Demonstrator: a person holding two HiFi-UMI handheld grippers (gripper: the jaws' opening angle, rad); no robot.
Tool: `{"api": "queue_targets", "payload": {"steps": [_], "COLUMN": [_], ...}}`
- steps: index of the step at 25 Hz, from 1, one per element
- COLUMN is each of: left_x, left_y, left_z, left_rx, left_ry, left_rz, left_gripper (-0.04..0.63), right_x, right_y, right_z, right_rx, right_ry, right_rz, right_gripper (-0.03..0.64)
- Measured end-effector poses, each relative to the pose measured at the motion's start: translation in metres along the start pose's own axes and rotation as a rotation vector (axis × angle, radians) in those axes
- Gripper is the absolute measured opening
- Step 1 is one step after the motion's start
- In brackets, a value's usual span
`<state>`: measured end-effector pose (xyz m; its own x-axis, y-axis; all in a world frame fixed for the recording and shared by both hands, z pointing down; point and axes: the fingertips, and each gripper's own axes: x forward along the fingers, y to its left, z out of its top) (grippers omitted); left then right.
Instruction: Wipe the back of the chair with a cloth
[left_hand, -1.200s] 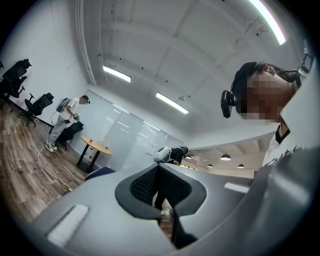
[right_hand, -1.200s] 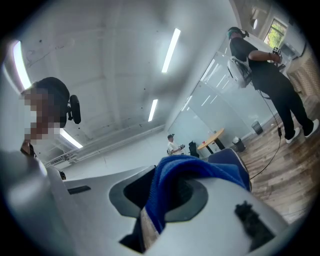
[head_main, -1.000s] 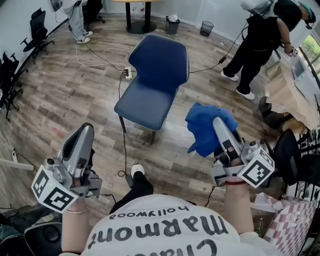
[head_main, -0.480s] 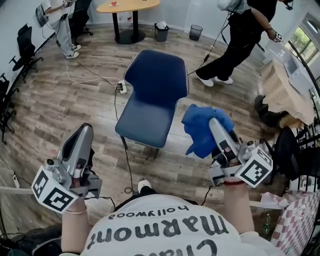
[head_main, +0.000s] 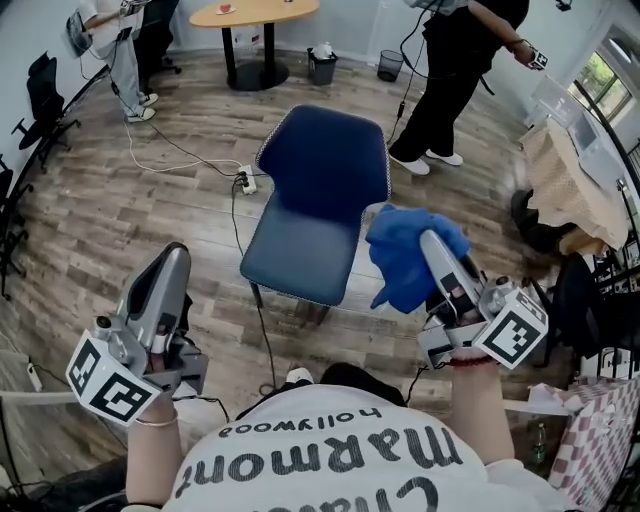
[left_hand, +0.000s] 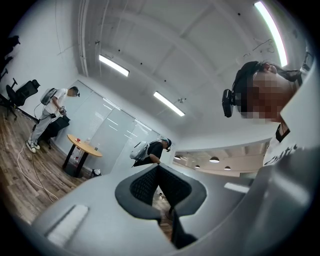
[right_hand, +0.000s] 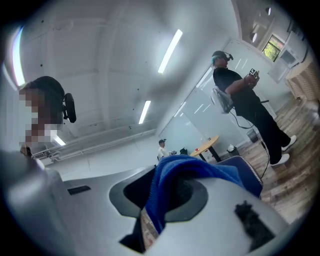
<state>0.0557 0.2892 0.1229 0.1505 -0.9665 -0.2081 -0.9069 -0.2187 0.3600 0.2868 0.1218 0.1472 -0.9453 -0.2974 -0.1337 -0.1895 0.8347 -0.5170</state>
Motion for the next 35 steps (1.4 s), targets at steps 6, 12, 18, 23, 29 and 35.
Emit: {"api": "queue_targets", "payload": {"steps": [6,12,18,23,29,35], "left_x": [0.002,0.012,0.029,0.064,0.107,0.141], "left_y": [0.026,0.039,0.053,0.071,0.1,0.121], "left_z": [-0.005,-0.024,-0.033,-0.031,-0.027,-0.025], "left_rx": [0.012,-0.024,-0.033,-0.035,-0.033,-0.019], "left_ry": [0.042,0.083,0.105,0.116,0.112,0.089], "left_rz": [0.007,0.027,0.029,0.024,0.026,0.028], "left_gripper": [0.006,0.006,0.006,0.006,0.006,0.006], "right_x": [0.025,0.037,0.064,0.094,0.135,0.163], "right_y": [-0.003,-0.022,-0.046,-0.074,-0.107,-0.136], "right_z": [-0.008,-0.018,-0.02,-0.012,0.005,0.017], "right_rx": [-0.01,0.018,0.043,0.066,0.052,0.048], "right_ry": [0.028,0.076,0.073,0.08,0.086,0.082], "right_rz": [-0.032,-0.039,-0.024,-0.013,0.008,0.034], "right_gripper": [0.061,0.062,0.062,0.062,0.063,0.063]}}
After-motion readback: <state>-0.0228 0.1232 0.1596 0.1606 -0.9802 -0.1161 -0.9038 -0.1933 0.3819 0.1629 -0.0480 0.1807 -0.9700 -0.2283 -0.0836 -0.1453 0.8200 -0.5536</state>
